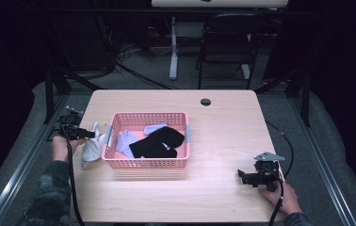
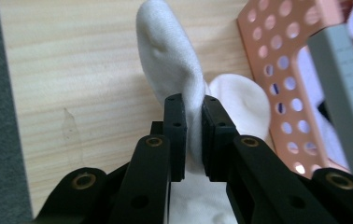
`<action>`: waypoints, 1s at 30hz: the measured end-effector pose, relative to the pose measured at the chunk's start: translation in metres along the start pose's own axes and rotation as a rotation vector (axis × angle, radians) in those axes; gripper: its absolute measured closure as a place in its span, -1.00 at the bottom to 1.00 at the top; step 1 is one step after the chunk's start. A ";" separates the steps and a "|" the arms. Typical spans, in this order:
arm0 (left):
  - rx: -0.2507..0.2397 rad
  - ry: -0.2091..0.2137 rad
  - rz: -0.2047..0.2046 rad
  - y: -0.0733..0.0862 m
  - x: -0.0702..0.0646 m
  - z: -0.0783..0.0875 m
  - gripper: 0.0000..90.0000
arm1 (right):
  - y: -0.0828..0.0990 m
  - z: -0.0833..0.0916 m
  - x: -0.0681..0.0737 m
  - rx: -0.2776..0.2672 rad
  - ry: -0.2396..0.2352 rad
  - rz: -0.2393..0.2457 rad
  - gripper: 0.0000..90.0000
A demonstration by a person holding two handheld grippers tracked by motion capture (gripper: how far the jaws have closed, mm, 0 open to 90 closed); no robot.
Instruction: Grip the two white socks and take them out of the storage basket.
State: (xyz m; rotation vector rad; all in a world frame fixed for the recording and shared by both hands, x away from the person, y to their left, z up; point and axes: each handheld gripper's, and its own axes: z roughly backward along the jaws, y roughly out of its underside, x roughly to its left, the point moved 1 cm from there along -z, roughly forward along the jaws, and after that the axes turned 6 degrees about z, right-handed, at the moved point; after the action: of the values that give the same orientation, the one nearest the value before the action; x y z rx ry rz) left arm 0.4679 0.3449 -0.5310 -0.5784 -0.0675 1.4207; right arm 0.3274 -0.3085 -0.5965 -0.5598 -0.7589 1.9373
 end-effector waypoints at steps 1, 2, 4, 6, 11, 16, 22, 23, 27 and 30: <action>0.000 0.000 0.000 0.000 0.000 0.000 0.80 | 0.000 0.000 0.000 0.000 0.000 0.000 -1.00; 0.003 0.016 0.023 0.001 0.004 -0.004 0.77 | 0.000 0.000 0.000 -0.001 0.000 0.000 -1.00; 0.004 0.038 0.053 0.002 0.010 -0.006 0.67 | 0.000 0.000 0.000 -0.001 0.000 -0.001 -1.00; 0.017 0.044 0.069 0.004 0.013 -0.007 0.43 | 0.000 0.000 0.000 -0.001 0.000 0.000 -1.00; -0.007 0.005 0.041 0.008 0.014 -0.002 -0.20 | 0.000 0.000 0.000 -0.001 0.002 -0.001 -1.00; -0.046 -0.016 0.036 0.016 0.014 0.008 -0.57 | 0.000 0.000 0.000 0.000 0.000 0.000 -1.00; -0.082 -0.046 -0.005 0.026 0.006 0.026 -0.74 | 0.000 0.000 0.000 -0.001 0.002 -0.001 -1.00; -0.089 -0.048 -0.007 0.028 0.005 0.028 -0.76 | 0.000 0.000 0.000 -0.004 0.001 -0.003 -1.00; -0.095 -0.062 -0.021 0.035 0.001 0.035 -0.90 | 0.000 0.000 0.000 0.000 0.002 0.000 -1.00; -0.112 -0.070 -0.036 0.048 -0.004 0.044 -0.97 | 0.000 0.000 0.000 -0.001 0.000 0.000 -1.00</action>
State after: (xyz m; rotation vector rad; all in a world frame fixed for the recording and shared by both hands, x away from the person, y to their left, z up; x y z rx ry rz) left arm 0.4070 0.3578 -0.5121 -0.6168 -0.2129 1.4079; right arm 0.3275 -0.3085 -0.5965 -0.5605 -0.7596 1.9368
